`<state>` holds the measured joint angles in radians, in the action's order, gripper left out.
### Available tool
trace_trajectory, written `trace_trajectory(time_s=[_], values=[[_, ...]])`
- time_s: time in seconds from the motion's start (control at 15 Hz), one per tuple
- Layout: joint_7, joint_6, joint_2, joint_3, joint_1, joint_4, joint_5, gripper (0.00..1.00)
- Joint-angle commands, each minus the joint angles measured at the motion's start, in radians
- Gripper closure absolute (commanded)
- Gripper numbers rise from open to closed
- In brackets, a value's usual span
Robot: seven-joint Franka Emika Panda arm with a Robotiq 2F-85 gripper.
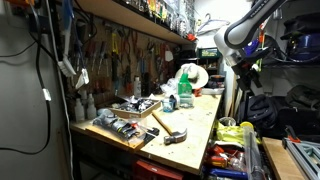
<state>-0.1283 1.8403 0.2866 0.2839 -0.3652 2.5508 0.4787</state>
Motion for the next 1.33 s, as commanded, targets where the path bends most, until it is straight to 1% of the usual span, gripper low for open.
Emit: trace_trajectory(time_s=[0.0,0.2,0.33,0.6,0.8,1.0,1.27], values=[[0.054,0.091,0.018,0.034,-0.006,0.028,-0.009,0.0],[0.178,0.194,0.011,0.111,-0.037,0.047,-0.041,0.0],[0.28,0.234,0.003,0.17,-0.061,0.059,-0.071,0.0],[0.495,0.314,-0.046,0.292,-0.108,0.049,-0.176,0.0],[0.638,0.359,-0.109,0.361,-0.11,0.025,-0.237,0.0],[0.715,0.412,-0.191,0.403,-0.095,0.012,-0.31,0.0],[0.816,0.465,-0.325,0.409,-0.101,-0.004,-0.414,0.0]])
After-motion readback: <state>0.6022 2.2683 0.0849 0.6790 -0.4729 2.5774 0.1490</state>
